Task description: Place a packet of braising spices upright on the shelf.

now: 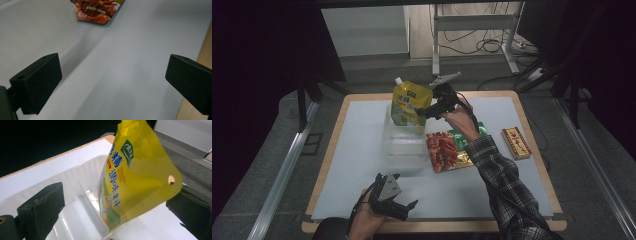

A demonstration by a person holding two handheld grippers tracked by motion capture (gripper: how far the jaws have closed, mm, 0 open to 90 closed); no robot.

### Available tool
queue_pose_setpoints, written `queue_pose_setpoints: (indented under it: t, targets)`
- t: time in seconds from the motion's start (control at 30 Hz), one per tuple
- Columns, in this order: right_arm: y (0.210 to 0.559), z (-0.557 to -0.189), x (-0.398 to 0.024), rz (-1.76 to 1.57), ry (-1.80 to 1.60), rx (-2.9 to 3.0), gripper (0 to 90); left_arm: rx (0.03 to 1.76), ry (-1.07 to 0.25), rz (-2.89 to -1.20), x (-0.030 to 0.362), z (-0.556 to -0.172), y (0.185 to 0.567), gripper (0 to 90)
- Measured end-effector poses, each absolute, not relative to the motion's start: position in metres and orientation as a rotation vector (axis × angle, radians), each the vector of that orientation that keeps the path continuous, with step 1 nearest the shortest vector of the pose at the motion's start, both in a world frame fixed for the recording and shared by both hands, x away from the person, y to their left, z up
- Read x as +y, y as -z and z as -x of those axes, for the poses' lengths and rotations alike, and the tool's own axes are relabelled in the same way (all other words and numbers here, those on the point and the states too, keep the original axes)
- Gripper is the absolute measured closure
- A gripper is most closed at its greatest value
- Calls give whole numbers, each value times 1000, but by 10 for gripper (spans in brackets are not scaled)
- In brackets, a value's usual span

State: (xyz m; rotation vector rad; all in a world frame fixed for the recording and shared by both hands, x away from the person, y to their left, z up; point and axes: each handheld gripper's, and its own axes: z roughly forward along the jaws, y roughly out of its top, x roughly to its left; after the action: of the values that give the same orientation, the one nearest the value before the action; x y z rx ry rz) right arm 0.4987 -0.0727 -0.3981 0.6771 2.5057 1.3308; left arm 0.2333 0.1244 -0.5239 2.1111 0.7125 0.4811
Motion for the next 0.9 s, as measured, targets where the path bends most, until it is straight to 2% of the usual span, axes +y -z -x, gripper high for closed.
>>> queue_pose_setpoints:
  t: [0.9]
  targets:
    - [415,-456,-102,-675,-1338,2538,6,701,-471,-2102,124,-233,524,2]
